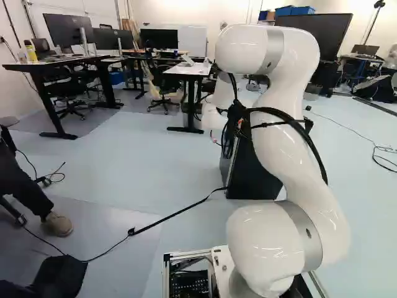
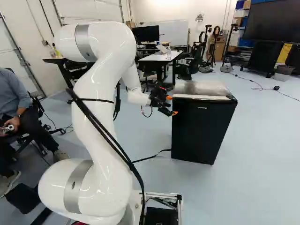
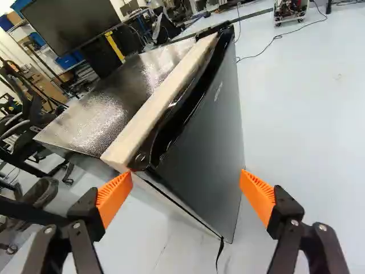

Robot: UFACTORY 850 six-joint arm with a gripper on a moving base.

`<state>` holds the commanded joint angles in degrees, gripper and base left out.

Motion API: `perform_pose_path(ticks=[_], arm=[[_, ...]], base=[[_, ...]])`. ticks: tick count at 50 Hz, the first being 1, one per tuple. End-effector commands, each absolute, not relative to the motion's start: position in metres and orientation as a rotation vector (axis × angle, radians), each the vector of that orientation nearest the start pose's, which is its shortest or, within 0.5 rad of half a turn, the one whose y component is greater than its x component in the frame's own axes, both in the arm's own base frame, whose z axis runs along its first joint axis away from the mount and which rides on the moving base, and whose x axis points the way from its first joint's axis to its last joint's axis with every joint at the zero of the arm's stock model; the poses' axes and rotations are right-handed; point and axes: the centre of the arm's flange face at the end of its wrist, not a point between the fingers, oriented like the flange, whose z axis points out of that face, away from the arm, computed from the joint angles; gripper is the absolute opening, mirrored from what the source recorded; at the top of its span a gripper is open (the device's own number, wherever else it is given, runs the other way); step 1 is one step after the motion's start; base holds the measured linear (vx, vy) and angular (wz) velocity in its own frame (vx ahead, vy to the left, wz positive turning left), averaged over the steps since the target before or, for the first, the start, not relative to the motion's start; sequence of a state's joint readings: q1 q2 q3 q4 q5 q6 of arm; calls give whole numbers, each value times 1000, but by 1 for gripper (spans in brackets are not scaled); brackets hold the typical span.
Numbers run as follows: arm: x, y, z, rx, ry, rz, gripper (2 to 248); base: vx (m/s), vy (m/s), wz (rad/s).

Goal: Open the fridge door

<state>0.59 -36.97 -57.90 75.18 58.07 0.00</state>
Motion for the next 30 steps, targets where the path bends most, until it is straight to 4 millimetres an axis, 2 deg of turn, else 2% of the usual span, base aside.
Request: perform_pose_path(ticks=[30], arm=[[521, -90, 297, -2241, 2134, -1785, 247]], base=[[-1, 0, -4]])
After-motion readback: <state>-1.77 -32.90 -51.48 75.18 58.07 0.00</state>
